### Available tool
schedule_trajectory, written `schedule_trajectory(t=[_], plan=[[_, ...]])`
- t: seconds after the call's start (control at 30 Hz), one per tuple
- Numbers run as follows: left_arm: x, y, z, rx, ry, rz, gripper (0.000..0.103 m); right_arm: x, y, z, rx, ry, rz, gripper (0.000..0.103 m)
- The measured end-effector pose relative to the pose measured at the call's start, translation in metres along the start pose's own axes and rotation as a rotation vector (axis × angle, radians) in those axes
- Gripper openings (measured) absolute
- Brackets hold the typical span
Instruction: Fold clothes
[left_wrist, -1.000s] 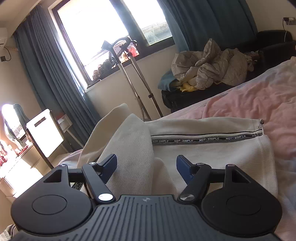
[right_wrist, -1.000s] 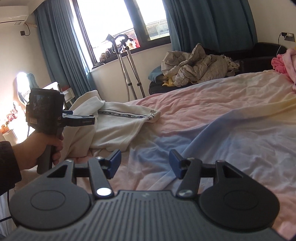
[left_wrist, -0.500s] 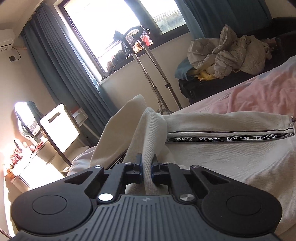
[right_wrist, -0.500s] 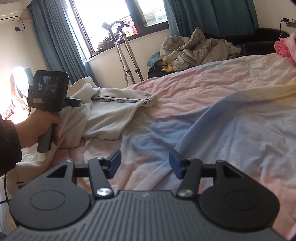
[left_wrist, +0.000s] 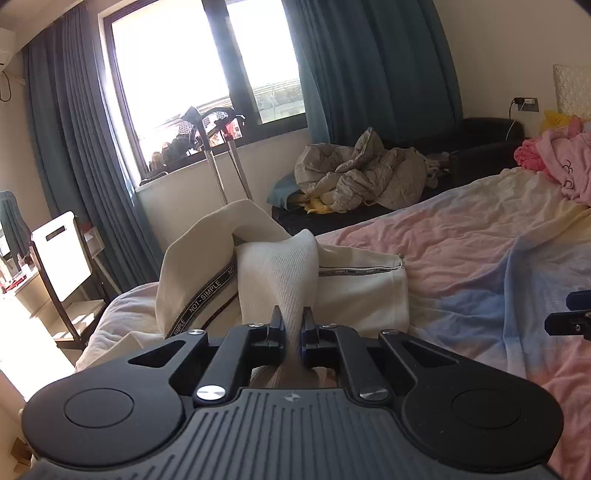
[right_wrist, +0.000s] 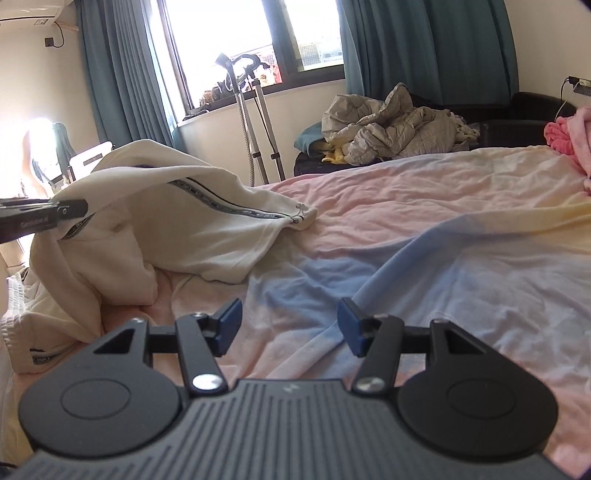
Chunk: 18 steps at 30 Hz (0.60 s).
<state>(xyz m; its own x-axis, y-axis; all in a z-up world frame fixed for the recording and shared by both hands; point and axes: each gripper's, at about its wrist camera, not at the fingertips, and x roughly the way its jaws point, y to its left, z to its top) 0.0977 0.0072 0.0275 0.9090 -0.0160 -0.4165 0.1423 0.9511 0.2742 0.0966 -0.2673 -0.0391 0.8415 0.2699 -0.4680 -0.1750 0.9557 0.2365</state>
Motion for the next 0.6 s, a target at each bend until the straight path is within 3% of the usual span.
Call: schedule_trajectory(t=[0.1, 0.23, 0.47, 0.5, 0.6], plan=[[-0.025, -0.005, -0.039, -0.034, 0.044, -0.046, 0.009, -0.004, 0.003, 0.0, -0.004, -0.002, -0.005, 0.058], [-0.029, -0.012, -0.076, -0.064, 0.103, -0.056, 0.009, -0.007, 0.006, -0.003, -0.012, 0.003, -0.008, 0.058], [-0.02, -0.018, -0.076, -0.049, 0.096, -0.027, 0.015, -0.013, 0.01, -0.005, -0.018, 0.004, -0.013, 0.058], [-0.019, -0.019, -0.075, -0.048, 0.092, -0.028, 0.023, -0.013, 0.01, -0.004, -0.015, 0.001, -0.014, 0.058], [-0.018, -0.029, -0.072, -0.026, 0.055, -0.022, 0.066, -0.017, 0.008, -0.002, -0.002, -0.01, -0.013, 0.058]])
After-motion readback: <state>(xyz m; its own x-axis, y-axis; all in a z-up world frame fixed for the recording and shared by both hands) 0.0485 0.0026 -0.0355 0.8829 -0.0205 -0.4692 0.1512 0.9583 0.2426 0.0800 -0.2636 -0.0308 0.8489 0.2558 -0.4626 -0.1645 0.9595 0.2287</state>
